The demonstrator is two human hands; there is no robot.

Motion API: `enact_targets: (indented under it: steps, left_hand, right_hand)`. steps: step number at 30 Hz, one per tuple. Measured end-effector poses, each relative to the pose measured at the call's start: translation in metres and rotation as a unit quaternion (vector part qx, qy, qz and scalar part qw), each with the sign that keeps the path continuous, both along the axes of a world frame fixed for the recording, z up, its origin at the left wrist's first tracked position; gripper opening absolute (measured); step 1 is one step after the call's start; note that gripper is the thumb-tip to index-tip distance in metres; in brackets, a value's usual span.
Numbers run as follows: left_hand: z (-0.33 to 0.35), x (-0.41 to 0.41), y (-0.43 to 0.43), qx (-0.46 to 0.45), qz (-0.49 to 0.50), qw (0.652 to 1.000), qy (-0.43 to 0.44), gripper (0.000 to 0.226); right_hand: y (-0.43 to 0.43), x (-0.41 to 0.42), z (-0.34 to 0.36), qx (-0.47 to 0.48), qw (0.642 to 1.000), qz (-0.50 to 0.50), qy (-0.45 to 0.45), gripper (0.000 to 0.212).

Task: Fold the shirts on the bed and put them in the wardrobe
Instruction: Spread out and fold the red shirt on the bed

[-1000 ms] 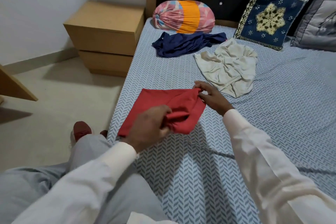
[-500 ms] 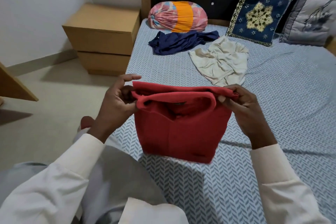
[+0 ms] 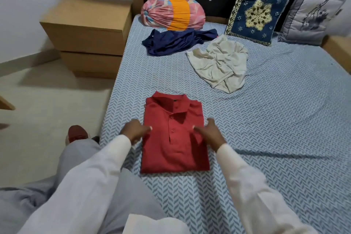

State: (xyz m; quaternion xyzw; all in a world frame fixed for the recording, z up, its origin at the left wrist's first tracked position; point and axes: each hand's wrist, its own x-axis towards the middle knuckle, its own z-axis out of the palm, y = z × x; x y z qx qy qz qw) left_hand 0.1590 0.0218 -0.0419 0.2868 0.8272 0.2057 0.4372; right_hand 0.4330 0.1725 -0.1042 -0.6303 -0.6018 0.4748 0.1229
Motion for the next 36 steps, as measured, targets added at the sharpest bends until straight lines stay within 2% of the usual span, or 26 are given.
enact_targets:
  steps: [2, 4, 6, 10, 13, 16, 18, 20, 22, 24, 26, 29, 31, 34, 36]
  left_hand:
    - [-0.003, 0.012, -0.015, -0.034, -0.024, 0.999, -0.032, 0.048]
    - [-0.001, 0.024, -0.028, -0.076, -0.08, 0.994, -0.023, 0.046]
    - [0.003, 0.034, -0.038, -0.105, -0.142, 0.984, 0.009, 0.045]
    - [-0.001, 0.035, -0.05, -0.113, -0.165, 0.98, -0.012, 0.039]
    - [0.006, 0.027, -0.059, -0.133, -0.214, 0.968, 0.003, 0.038]
    - [0.007, 0.028, -0.069, -0.152, -0.267, 0.949, 0.076, 0.033]
    - [0.0, 0.028, -0.069, -0.163, -0.262, 0.946, 0.094, 0.033]
    - [-0.004, 0.023, -0.067, -0.148, -0.215, 0.961, 0.093, 0.039]
    - [-0.009, 0.017, -0.062, -0.084, -0.156, 0.975, 0.135, 0.048]
    - [-0.009, 0.021, -0.051, 0.022, -0.134, 0.976, 0.17, 0.041]
    - [-0.011, 0.029, -0.038, 0.104, -0.171, 0.97, 0.14, 0.032]
    - [-0.016, 0.041, -0.024, 0.118, -0.259, 0.953, 0.107, 0.033]
    - [-0.023, 0.041, -0.02, 0.124, -0.261, 0.951, 0.11, 0.029]
    - [-0.029, 0.035, -0.019, 0.135, -0.24, 0.957, 0.09, 0.022]
    - [-0.033, 0.032, -0.019, 0.144, -0.229, 0.96, 0.075, 0.021]
  right_hand:
    - [-0.034, 0.014, -0.007, -0.001, 0.998, 0.031, -0.063, 0.085]
    - [-0.066, 0.023, 0.01, -0.012, 0.996, 0.041, -0.083, 0.079]
    - [-0.087, 0.031, 0.026, -0.046, 0.996, 0.049, -0.062, 0.068]
    - [-0.102, 0.046, 0.052, -0.134, 0.986, 0.097, 0.012, 0.03]
    - [-0.107, 0.054, 0.063, -0.2, 0.973, 0.118, 0.018, 0.03]
    - [-0.115, 0.057, 0.06, -0.224, 0.961, 0.152, -0.057, 0.033]
    - [-0.11, 0.055, 0.057, -0.191, 0.961, 0.165, -0.113, 0.038]
    - [-0.091, 0.048, 0.053, -0.134, 0.972, 0.145, -0.127, 0.043]
    - [-0.067, 0.036, 0.046, -0.05, 0.988, 0.098, -0.106, 0.044]
    - [-0.043, 0.021, 0.038, 0.044, 0.994, 0.043, -0.087, 0.041]
    - [-0.02, 0.003, 0.034, 0.094, 0.994, -0.007, -0.053, 0.038]
    - [0.01, -0.022, 0.033, 0.134, 0.989, -0.039, -0.045, 0.032]
    - [0.029, -0.032, 0.03, 0.138, 0.988, -0.022, -0.061, 0.031]
    - [0.052, -0.038, 0.029, 0.119, 0.986, 0.07, -0.089, 0.031]
    - [0.065, -0.037, 0.034, 0.118, 0.981, 0.113, -0.101, 0.023]
